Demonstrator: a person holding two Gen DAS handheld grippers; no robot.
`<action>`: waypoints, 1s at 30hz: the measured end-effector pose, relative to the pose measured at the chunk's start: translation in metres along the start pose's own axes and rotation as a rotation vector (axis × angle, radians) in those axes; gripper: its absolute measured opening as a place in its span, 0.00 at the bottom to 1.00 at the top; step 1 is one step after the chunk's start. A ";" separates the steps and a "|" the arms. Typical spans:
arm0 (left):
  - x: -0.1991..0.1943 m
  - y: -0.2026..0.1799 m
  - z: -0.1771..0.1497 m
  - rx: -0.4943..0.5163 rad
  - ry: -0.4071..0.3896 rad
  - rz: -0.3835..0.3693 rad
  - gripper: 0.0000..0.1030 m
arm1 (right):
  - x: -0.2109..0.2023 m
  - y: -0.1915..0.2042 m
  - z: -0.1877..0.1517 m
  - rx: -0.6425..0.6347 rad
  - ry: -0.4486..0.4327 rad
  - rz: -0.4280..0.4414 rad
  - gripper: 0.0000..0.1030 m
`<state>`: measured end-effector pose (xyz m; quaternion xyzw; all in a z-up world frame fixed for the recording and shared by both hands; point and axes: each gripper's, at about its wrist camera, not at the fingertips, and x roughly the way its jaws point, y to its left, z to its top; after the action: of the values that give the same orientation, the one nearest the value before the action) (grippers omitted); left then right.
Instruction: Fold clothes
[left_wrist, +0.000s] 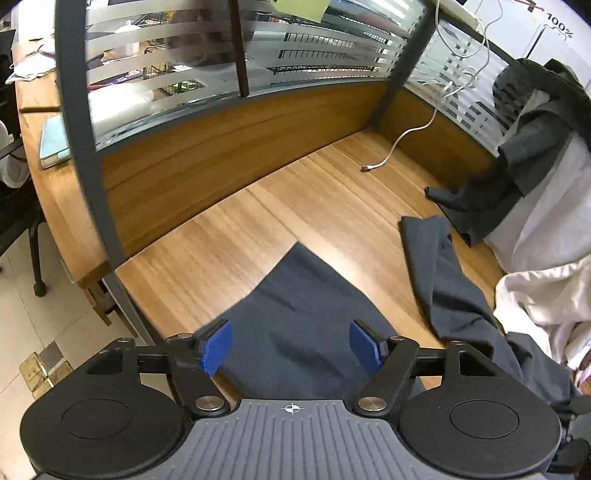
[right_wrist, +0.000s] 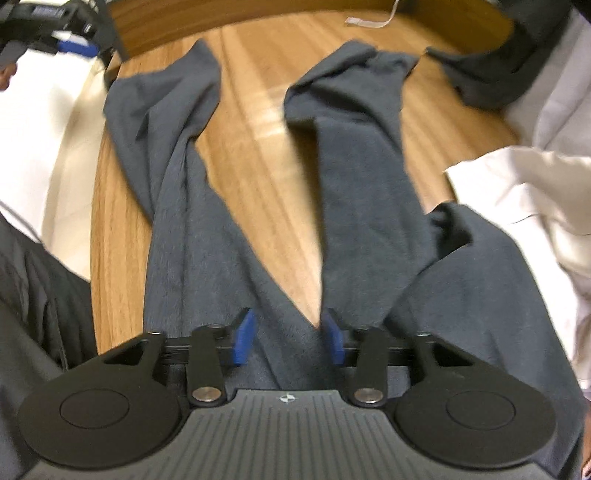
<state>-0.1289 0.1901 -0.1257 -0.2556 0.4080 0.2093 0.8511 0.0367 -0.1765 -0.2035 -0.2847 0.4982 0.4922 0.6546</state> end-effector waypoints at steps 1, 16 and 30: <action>0.003 -0.001 0.002 0.003 -0.003 0.001 0.72 | 0.000 -0.001 -0.001 0.005 0.007 0.018 0.04; 0.065 -0.019 0.035 -0.028 0.062 -0.103 0.81 | -0.094 -0.018 -0.040 0.255 -0.203 -0.350 0.02; 0.119 -0.097 0.040 0.062 0.235 -0.187 0.84 | -0.120 0.046 -0.081 0.359 -0.211 -0.154 0.02</action>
<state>0.0184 0.1560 -0.1738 -0.2891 0.4854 0.0851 0.8207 -0.0384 -0.2738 -0.1135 -0.1477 0.4832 0.3711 0.7791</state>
